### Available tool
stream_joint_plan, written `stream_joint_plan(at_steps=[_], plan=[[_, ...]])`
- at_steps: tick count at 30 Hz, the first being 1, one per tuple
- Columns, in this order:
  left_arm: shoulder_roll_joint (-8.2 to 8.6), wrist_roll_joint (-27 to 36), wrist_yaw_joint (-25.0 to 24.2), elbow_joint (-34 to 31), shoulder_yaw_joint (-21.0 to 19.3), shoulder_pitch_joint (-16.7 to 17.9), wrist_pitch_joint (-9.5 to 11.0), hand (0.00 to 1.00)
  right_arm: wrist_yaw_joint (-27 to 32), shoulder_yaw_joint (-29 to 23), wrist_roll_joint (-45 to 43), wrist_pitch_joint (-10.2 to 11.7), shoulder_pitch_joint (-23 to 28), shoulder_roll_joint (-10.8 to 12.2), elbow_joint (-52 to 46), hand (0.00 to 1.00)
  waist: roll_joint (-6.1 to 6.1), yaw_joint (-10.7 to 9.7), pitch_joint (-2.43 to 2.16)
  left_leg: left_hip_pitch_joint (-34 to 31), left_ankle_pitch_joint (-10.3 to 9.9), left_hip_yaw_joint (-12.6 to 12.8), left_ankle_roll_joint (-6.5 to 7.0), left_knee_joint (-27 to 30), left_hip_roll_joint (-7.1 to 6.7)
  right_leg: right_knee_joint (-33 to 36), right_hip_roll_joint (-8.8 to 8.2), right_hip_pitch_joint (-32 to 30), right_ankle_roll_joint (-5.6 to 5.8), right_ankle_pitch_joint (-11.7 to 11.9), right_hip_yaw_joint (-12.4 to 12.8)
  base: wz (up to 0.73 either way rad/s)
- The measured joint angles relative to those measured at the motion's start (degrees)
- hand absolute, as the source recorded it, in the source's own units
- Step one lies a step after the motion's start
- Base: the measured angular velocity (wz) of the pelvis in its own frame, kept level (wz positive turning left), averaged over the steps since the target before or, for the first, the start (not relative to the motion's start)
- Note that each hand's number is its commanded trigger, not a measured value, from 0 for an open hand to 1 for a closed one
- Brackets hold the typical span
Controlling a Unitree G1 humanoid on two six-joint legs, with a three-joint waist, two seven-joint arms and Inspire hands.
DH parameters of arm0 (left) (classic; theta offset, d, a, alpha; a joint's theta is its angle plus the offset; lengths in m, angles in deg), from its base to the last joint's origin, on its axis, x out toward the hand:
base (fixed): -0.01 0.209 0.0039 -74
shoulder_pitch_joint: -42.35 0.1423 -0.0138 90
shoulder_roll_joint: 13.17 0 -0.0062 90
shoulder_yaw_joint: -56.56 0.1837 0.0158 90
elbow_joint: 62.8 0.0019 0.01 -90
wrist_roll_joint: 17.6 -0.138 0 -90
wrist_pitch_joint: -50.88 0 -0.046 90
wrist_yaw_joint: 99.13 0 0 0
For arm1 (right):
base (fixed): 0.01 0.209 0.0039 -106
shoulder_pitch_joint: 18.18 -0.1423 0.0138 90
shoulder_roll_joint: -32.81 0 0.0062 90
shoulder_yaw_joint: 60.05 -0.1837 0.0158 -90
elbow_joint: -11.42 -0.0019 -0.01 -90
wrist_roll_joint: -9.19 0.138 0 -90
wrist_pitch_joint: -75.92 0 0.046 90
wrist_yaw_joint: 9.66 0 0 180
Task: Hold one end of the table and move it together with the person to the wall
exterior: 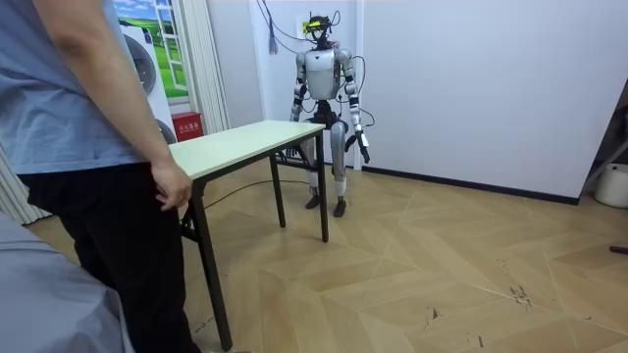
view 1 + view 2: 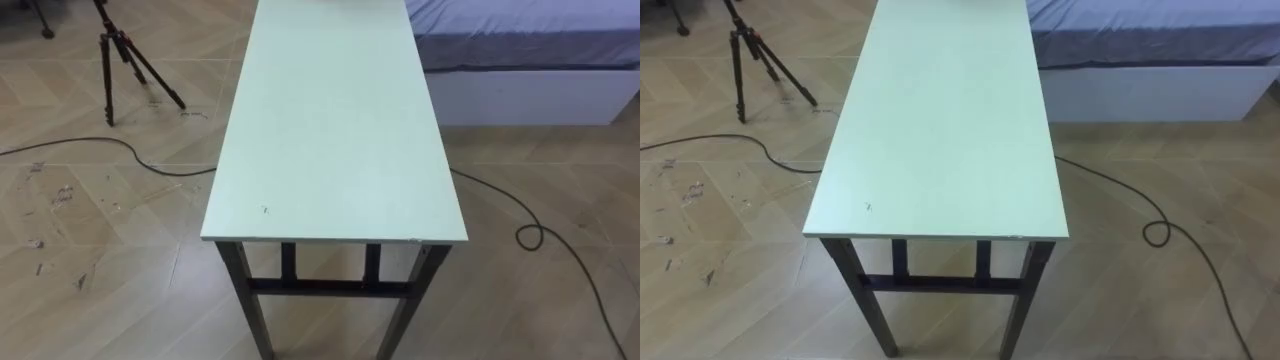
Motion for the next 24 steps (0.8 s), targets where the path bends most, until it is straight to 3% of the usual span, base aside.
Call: stream_joint_plan(at_steps=[10, 17, 24], plan=[[0.13, 0.5, -0.36, 0.26, 0.05, 0.42, -0.01, 0.0, -0.2, -0.02, 0.08, -0.09, -0.15, -0.02, 0.23, 0.0, 0.1, 0.0, -0.08, -0.05, -0.03, 0.14, -0.04, -0.05, 0.07, 0.04, 0.03, -0.13, 0.0, 0.0, -0.03, 0.0], [0.11, 9.77, -4.63, 0.52, 0.03, 0.57, -1.53, 0.0, -1.61, 0.92, 2.1, -0.86, 0.09, -0.06, -0.03, 0.0, -0.36, 0.02, -0.28, -0.48, -0.11, 0.04, -0.13, 0.28, 0.18, 0.03, 0.07, -0.25, 0.0, 0.0, -0.59, 0.0], [-0.22, 17.32, -10.67, 0.35, -0.16, 0.77, -1.57, 0.0, -5.72, 0.92, 5.03, -1.56, 0.1, -0.25, -0.92, 0.0, 0.3, 0.3, -0.23, -0.81, -0.16, -0.06, -0.22, 0.61, 0.35, 0.08, 0.17, -0.24, -0.02, 0.01, -0.78, 0.0]])
